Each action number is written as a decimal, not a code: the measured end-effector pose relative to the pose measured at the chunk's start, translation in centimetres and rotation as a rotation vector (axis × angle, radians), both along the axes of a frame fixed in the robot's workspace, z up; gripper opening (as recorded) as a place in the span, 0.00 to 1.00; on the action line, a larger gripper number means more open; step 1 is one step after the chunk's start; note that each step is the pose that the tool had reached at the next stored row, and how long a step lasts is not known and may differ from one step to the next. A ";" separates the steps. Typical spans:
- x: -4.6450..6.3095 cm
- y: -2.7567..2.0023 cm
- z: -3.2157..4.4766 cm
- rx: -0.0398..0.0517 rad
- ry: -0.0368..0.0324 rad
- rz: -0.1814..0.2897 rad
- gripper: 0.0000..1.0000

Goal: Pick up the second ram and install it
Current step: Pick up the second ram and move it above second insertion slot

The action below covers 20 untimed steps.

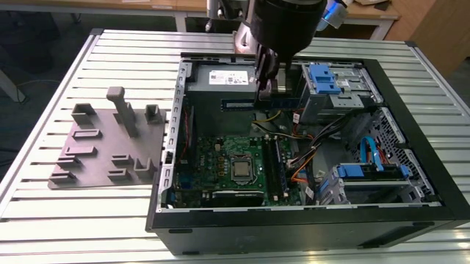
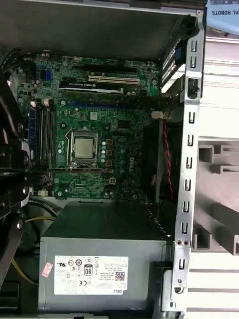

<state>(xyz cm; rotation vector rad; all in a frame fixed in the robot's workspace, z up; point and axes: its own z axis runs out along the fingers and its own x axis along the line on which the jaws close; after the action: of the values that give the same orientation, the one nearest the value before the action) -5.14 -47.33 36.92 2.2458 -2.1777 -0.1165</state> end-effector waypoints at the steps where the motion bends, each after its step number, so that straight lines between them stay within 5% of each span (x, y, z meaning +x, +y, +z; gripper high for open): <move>1: 0.1 -0.05 -0.18 0.0000 0.0000 0.000 0.14; 13: 1.4 -0.73 -2.37 0.0000 0.0007 0.000 0.14; 20: 1.6 -2.06 -3.64 0.0001 0.0007 0.000 0.14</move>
<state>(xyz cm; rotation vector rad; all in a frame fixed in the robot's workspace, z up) -3.49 -49.39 33.28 2.2456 -2.1772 -0.1174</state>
